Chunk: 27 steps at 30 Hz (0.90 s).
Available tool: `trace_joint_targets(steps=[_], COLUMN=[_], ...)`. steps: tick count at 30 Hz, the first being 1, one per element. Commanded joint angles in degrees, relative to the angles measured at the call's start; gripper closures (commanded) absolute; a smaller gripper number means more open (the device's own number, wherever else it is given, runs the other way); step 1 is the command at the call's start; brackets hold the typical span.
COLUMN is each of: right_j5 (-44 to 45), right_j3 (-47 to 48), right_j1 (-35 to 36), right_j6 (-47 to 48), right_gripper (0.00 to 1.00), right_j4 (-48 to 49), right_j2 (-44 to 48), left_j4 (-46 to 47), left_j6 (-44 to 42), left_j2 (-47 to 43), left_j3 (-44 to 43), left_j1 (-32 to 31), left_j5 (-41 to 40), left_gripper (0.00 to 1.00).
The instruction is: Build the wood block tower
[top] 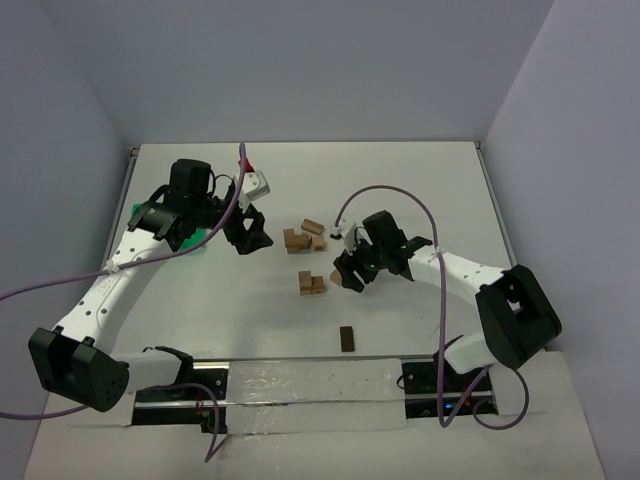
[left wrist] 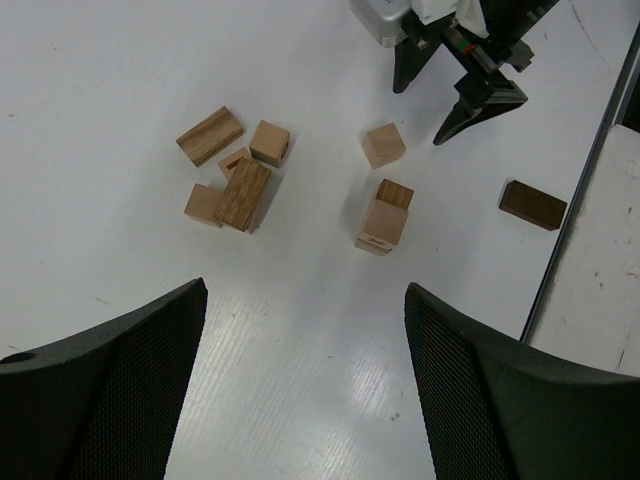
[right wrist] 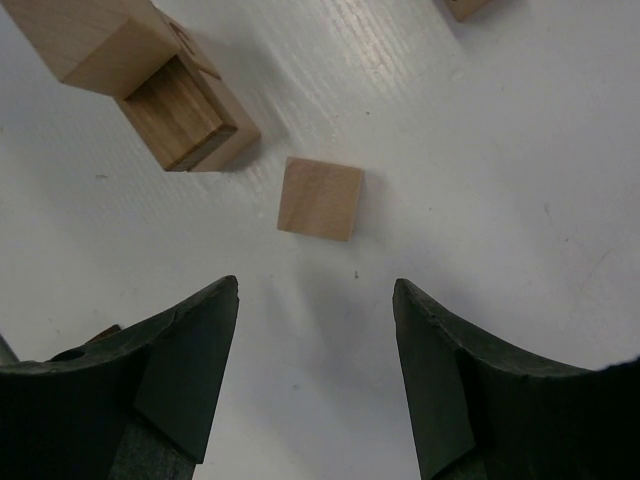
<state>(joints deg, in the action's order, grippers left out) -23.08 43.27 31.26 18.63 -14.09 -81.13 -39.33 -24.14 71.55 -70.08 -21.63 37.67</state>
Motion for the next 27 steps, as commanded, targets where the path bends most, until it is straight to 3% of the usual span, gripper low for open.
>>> trace_joint_targets(steps=[1, 14, 27], right_j5=[3.7, 5.5, 8.8], right_j3=[4.0, 9.3, 12.0], right_j1=[1.4, 3.6, 5.6], right_j6=[1.3, 1.5, 1.8], right_gripper=[0.29, 0.30, 0.38], right_j4=[2.3, -1.4, -4.1], right_j2=[-2.2, -8.3, -13.0], left_j4=[2.6, 3.6, 4.0], left_j6=[0.7, 0.3, 0.1], left_j2=[0.4, 0.3, 0.5], left_j3=[-0.8, 0.8, 1.2], left_j1=[0.4, 0.4, 0.4], left_j5=[2.0, 0.8, 0.3], left_gripper=[0.14, 0.14, 0.14])
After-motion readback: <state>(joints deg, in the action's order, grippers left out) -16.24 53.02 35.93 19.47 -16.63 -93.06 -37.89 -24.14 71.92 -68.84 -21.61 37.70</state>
